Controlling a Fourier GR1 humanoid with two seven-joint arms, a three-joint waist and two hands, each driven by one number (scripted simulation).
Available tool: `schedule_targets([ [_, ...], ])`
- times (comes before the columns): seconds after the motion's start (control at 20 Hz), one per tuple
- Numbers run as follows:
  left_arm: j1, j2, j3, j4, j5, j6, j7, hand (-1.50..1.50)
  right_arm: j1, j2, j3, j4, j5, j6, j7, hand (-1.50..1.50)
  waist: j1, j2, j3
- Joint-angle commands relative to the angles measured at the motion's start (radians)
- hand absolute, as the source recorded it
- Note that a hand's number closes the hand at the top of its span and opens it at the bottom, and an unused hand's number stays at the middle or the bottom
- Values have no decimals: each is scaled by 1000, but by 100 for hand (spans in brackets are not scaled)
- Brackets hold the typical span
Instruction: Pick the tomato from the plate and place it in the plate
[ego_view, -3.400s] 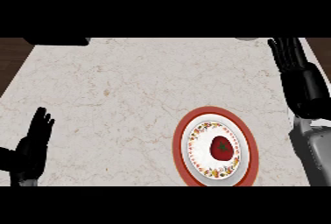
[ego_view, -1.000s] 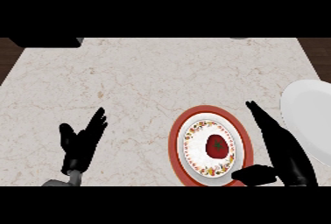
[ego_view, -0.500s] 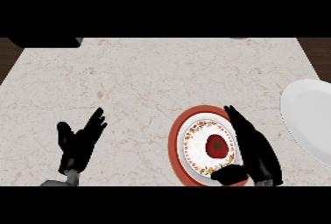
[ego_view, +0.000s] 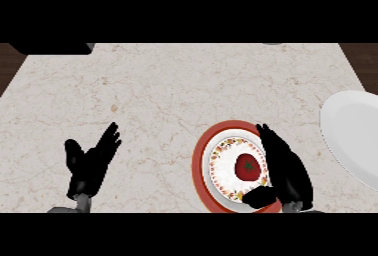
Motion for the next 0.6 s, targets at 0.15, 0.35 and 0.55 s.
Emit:
schedule_targets([
  [0.15,-11,-53,24,-1,-40,3,18,0,-2,63,-7,84,40,13,-48,-150,-1,0,0],
  [0.35,21,-55,41,88,-65,-46,-78,0,-58,108,-47,227,53,-23,-94,-150,1,1,0],
  [0.55,24,-51,33,4,-71,-37,-19,0,-26,44,-8,210,52,82,-142,150,1,0,0],
])
